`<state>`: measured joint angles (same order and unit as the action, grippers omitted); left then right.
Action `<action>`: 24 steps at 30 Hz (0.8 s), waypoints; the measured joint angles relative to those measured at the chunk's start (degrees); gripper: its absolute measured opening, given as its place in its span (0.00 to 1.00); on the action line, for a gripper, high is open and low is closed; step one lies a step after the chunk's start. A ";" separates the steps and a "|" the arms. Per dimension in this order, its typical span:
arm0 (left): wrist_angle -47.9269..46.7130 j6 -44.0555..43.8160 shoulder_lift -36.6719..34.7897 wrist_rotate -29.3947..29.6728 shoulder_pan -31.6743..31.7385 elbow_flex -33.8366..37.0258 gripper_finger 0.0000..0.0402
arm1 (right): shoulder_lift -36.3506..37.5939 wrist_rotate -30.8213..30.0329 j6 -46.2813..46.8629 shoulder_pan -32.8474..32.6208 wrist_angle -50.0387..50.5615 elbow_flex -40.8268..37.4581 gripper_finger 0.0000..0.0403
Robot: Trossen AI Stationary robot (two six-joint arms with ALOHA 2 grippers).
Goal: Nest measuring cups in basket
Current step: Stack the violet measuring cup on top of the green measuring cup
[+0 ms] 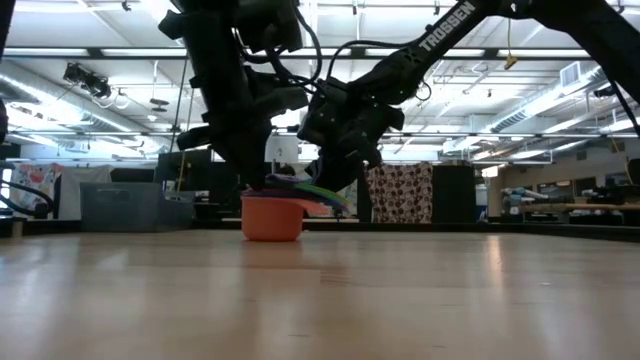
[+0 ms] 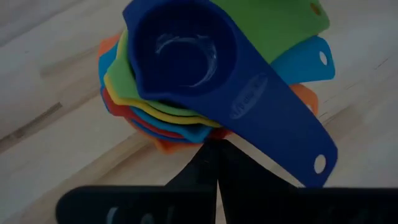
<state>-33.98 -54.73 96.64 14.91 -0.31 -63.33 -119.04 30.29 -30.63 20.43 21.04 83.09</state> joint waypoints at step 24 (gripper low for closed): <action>-0.32 2.04 0.04 -2.72 0.82 0.00 0.02 | 0.07 -0.45 0.02 -2.40 1.59 -0.01 0.00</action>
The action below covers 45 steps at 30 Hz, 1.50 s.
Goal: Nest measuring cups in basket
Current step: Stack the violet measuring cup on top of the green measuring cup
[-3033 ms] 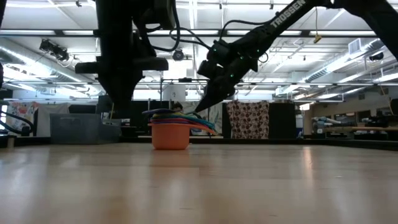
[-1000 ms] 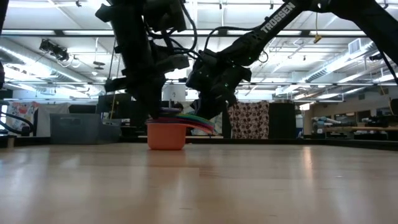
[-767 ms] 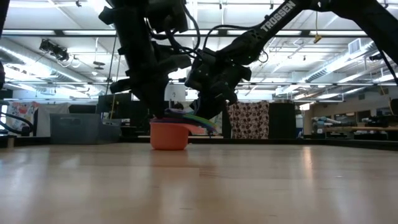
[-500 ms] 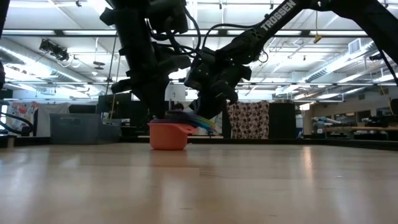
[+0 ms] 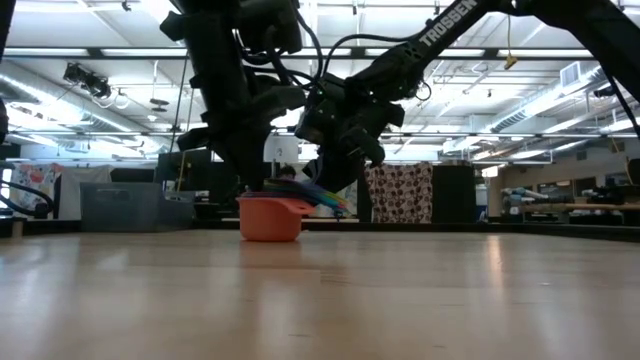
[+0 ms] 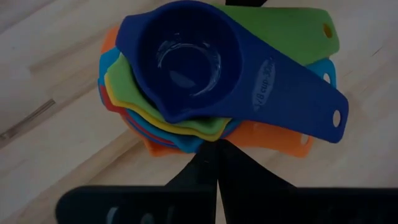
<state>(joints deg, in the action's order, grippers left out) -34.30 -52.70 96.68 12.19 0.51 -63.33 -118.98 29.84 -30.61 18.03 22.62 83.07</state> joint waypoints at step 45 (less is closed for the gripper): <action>-6.58 0.83 -4.42 -3.93 -0.42 -1.63 0.02 | 0.00 1.33 0.02 0.19 1.36 0.04 0.00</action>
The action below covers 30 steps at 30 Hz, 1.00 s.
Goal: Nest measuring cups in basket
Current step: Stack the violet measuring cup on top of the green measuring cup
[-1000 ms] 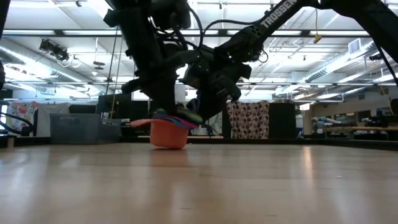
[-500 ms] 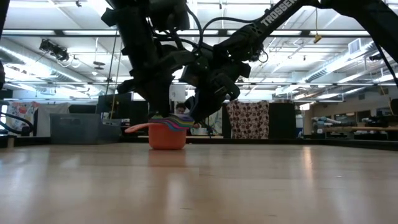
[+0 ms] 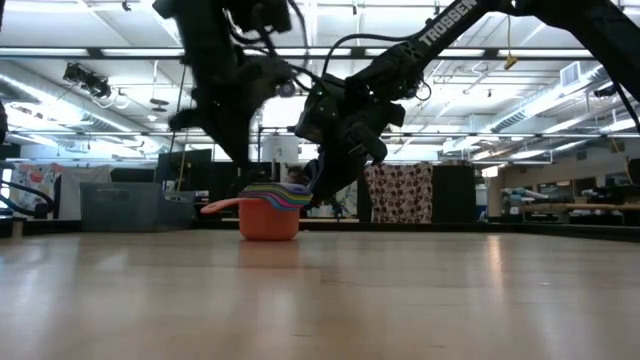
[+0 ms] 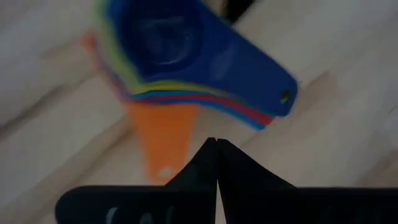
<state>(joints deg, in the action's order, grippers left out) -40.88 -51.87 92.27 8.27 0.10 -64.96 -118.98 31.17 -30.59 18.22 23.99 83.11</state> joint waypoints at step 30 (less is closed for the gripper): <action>-8.07 5.17 6.08 5.66 0.50 -0.23 0.02 | 0.00 1.54 0.00 -0.26 -0.20 0.00 0.00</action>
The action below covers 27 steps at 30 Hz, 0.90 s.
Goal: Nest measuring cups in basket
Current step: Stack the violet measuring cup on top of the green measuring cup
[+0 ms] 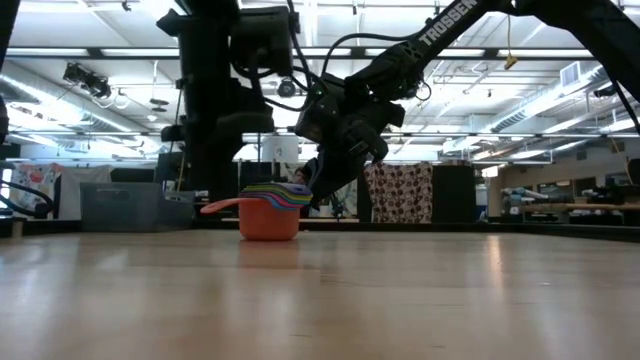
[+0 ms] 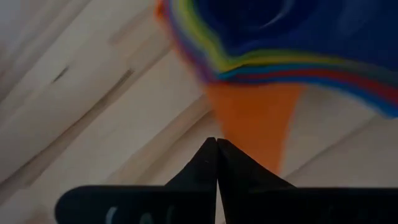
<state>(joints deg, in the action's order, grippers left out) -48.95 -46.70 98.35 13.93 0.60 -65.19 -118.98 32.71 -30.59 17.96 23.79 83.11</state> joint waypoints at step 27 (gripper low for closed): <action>1.25 0.83 0.99 -1.62 0.17 -0.04 0.02 | -0.04 0.40 0.00 -0.61 0.18 -0.02 0.00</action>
<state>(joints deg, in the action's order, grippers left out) -47.70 -45.87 99.34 12.32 0.77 -65.23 -119.02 33.10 -30.59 17.34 23.97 83.09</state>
